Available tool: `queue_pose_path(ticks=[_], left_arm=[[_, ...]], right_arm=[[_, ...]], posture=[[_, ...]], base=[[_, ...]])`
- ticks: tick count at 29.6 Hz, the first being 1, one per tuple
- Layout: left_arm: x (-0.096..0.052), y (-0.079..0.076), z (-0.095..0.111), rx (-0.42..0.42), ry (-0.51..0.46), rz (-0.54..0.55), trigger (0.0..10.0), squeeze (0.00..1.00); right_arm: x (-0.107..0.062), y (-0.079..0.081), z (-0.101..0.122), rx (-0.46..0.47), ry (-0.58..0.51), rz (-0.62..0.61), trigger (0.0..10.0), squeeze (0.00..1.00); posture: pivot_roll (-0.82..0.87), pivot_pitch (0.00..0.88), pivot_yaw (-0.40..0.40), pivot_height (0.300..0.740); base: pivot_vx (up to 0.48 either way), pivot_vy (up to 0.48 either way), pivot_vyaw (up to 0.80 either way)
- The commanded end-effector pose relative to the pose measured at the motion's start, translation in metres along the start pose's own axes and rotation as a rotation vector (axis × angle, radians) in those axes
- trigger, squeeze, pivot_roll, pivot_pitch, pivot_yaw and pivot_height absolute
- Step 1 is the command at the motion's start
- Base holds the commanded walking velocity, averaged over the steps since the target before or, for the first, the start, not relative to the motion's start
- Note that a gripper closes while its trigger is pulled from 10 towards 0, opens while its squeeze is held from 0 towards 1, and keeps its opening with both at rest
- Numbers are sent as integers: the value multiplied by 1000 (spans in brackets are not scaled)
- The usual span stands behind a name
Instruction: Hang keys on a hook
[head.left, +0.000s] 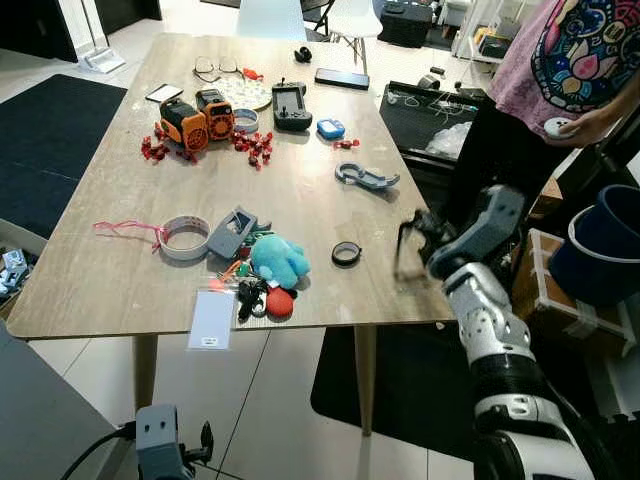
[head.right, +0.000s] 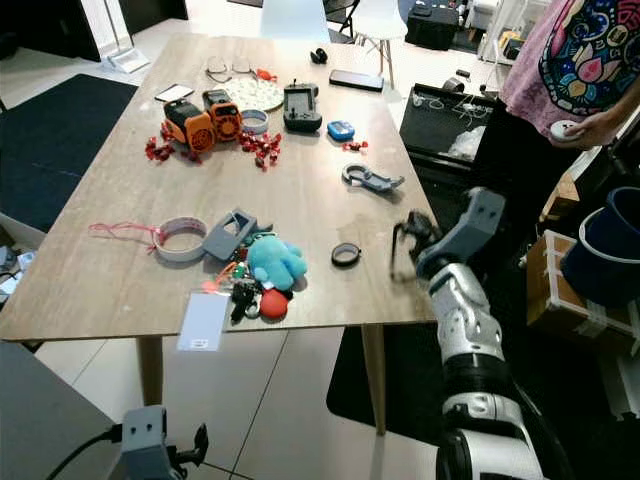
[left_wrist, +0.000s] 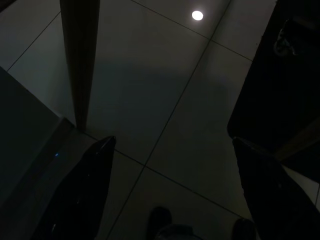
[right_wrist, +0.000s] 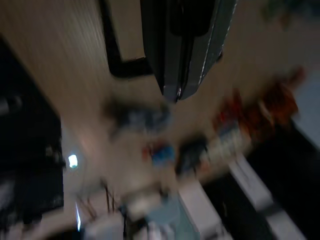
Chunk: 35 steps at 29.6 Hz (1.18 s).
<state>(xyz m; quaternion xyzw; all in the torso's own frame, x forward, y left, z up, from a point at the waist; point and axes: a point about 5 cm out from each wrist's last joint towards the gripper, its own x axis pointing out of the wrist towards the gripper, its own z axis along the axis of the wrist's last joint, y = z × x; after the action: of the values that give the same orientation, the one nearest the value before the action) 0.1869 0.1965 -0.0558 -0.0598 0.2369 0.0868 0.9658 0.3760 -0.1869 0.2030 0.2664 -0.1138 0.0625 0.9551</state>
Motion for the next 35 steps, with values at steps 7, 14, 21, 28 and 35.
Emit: queue_pose_path(ticks=[7,14,21,28,35], left_arm=[[-2,-3,-5,-8,23,-5,10000,0],[-5,-3,-9,-11,30,0,10000,0],[-6,-3,-10,-10,33,0,10000,0],[-4,-3,-9,-9,32,-5,10000,0],[-4,-5,-8,-11,32,-9,10000,0]], right_arm=[[6,22,0,-39,-57,116,10000,0],[-14,45,-48,-123,93,273,10000,0],[-20,46,-63,-141,128,285,10000,0],[-10,41,-42,-152,16,250,10000,0],[-7,38,-44,-169,29,243,10000,0]], posture=[[51,99,-78,740],[49,105,-79,740],[48,106,-78,740],[41,104,-74,740],[41,105,-78,740]], base=[[0,0,0],[0,0,0],[0,0,0],[0,0,0],[0,0,0]])
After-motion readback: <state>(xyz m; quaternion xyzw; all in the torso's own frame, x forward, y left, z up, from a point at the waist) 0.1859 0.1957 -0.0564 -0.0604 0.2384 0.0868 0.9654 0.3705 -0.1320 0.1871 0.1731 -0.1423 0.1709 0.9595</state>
